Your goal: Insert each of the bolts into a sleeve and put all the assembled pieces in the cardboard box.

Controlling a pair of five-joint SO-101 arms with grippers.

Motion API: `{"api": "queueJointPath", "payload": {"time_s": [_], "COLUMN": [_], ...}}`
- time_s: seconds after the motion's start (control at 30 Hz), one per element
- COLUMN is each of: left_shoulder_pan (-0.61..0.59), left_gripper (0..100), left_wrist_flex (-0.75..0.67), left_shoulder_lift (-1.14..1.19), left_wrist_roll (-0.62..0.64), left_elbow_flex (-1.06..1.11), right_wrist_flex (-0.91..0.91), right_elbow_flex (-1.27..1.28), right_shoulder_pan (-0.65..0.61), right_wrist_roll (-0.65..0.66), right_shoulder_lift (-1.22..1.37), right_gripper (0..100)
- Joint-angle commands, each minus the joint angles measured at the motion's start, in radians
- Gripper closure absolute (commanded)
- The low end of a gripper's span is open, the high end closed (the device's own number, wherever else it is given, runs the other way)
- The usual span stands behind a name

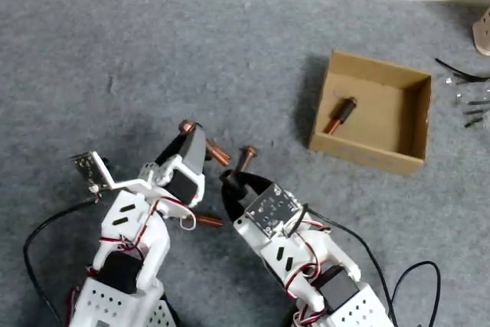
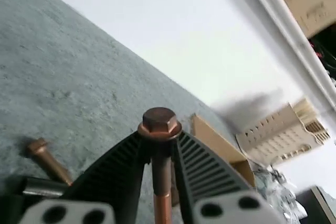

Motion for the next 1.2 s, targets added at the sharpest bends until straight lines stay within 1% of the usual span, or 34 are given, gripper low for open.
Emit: {"api": "queueJointPath", "payload": {"time_s": [0.0, 0.3, 0.43, 0.53, 0.67, 0.77, 1.0, 1.17], "left_shoulder_pan": [0.024, 0.022, 0.001, -0.028, -0.025, -0.024, -0.019, 0.03], "left_gripper": [100, 100, 100, 100, 100, 100, 100, 100], "left_wrist_flex": [-0.002, 0.037, 0.046, 0.081, 0.178, 0.227, 0.226, 0.232], "left_shoulder_lift": [-0.001, -0.002, -0.002, -0.002, -0.002, -0.002, -0.002, -0.002], "left_wrist_roll": [-0.009, -0.009, -0.006, -0.003, 0.035, 0.038, 0.04, 0.04], "left_elbow_flex": [0.021, 0.007, -0.027, -0.07, -0.151, -0.189, -0.2, -0.216], "right_wrist_flex": [0.001, -0.002, -0.002, -0.002, -0.002, -0.002, -0.002, -0.002], "right_elbow_flex": [0.102, 0.102, 0.102, 0.102, 0.102, 0.102, 0.102, 0.102], "right_shoulder_pan": [-0.013, -0.005, -0.005, -0.005, -0.005, -0.005, -0.005, -0.005], "right_wrist_roll": [0.011, 0.012, 0.012, 0.012, 0.012, 0.012, 0.012, 0.012], "right_shoulder_lift": [-0.021, -0.021, -0.021, -0.021, -0.021, -0.021, -0.019, -0.016], "right_gripper": [99.5, 99.5, 99.5, 99.5, 99.5, 99.5, 99.5, 99.5]}}
